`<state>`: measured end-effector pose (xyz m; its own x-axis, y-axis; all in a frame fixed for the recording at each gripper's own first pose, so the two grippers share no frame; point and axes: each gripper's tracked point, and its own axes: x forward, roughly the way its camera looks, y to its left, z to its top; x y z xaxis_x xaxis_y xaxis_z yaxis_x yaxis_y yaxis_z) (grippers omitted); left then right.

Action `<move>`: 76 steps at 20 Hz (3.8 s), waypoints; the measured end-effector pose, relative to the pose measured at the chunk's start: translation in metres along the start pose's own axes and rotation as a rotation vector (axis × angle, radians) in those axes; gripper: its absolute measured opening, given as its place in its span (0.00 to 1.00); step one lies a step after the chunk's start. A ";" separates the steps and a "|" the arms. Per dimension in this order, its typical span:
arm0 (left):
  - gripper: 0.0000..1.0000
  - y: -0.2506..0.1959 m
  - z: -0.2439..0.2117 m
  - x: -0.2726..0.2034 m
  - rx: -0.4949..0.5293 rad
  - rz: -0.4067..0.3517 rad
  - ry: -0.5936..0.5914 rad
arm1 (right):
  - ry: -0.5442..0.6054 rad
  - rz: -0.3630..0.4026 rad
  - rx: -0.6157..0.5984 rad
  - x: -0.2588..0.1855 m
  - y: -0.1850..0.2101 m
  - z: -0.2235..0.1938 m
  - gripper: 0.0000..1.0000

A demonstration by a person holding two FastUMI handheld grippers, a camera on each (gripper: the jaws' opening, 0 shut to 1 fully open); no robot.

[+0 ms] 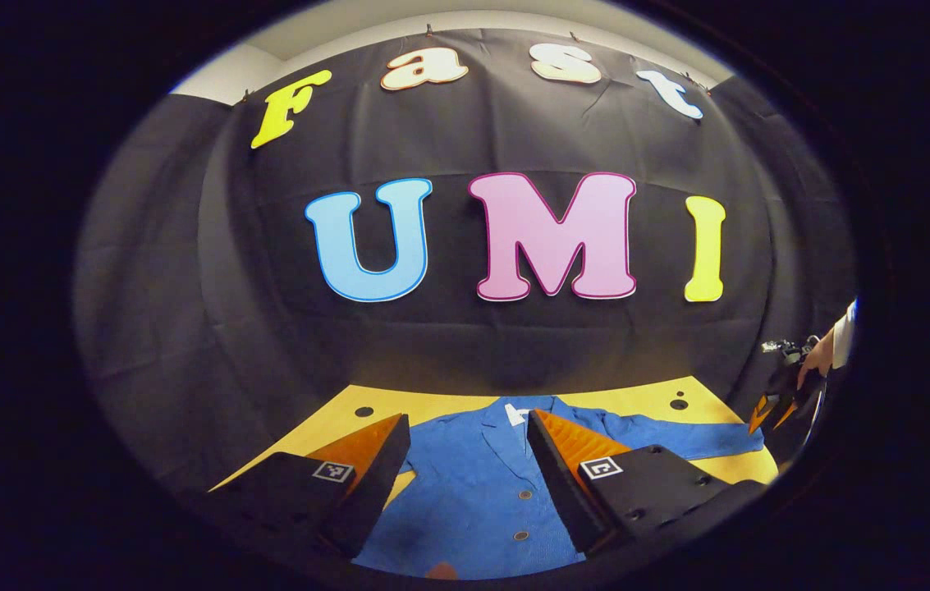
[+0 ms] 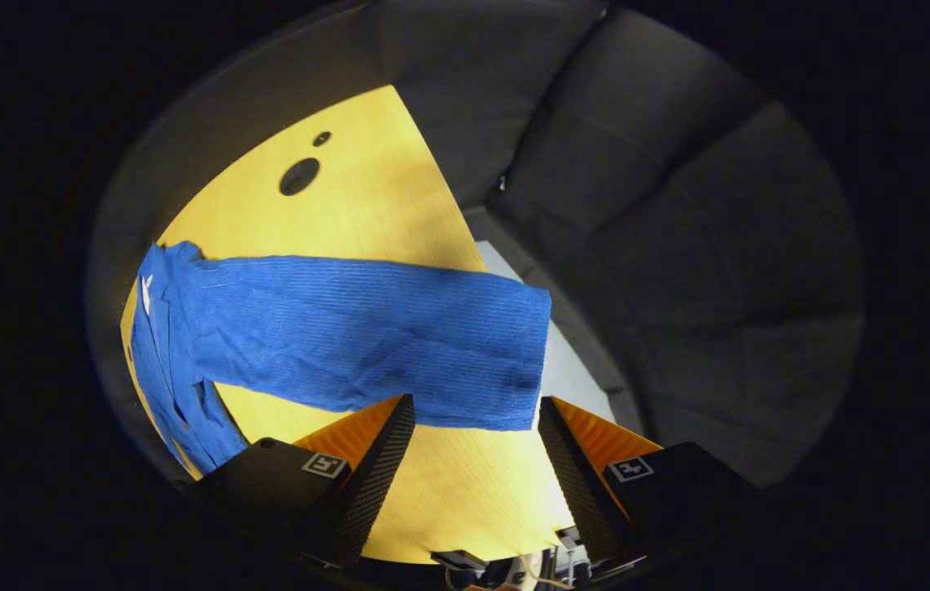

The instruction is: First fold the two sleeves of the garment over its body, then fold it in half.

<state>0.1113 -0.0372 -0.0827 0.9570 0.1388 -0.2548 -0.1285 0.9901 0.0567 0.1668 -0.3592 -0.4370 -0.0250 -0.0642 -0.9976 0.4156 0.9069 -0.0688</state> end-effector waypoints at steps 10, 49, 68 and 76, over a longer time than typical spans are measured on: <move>0.82 -0.012 0.000 0.014 0.024 0.000 0.016 | 0.115 0.030 0.078 0.037 -0.004 -0.015 0.95; 0.84 0.312 -0.148 -0.085 -0.152 0.371 0.226 | -0.386 0.433 -0.614 -0.129 0.626 -0.080 0.04; 0.83 0.318 -0.195 -0.036 -0.307 0.369 0.349 | -0.179 0.792 -0.608 -0.138 0.685 -0.152 0.93; 0.85 0.353 -0.232 0.080 -0.454 0.342 0.525 | -0.350 0.802 -0.780 -0.269 0.502 -0.138 0.95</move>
<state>0.0820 0.3279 -0.3071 0.6105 0.3181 -0.7253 -0.5973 0.7863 -0.1578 0.2564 0.1712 -0.2032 0.2930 0.6413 -0.7091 -0.4745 0.7414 0.4744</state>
